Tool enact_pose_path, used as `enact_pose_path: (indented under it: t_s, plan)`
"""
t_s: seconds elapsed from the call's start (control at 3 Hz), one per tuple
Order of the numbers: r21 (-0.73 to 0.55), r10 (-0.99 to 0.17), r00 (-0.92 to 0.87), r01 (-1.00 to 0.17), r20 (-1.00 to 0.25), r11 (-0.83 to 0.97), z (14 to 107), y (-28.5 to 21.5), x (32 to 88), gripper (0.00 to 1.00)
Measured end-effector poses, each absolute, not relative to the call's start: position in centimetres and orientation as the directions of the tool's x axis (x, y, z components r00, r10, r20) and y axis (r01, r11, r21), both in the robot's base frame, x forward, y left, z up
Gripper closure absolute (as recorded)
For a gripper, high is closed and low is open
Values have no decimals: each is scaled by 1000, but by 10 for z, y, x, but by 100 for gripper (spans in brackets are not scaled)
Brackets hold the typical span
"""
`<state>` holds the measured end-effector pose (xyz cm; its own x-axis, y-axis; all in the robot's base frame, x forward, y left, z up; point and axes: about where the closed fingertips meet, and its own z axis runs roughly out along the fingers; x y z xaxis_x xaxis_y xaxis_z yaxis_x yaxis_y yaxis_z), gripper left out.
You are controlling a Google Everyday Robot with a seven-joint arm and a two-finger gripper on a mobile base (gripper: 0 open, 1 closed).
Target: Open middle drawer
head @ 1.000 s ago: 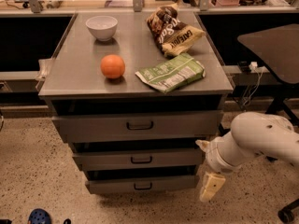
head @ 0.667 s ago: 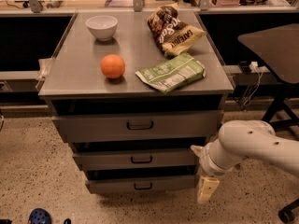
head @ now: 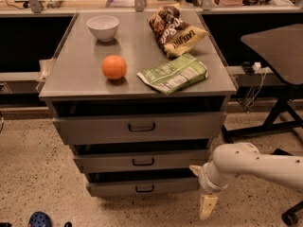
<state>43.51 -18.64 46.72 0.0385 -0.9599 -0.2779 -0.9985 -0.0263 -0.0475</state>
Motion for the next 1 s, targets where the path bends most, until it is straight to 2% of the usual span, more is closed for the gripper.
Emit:
enact_pose_path:
  t_s: [0.67,1.0]
  plan:
    - [-128,-955,69,-991,-290,-32,453,-192,483,0]
    - [-150,-936,101,-987,-337,-53,439,-186,523,0]
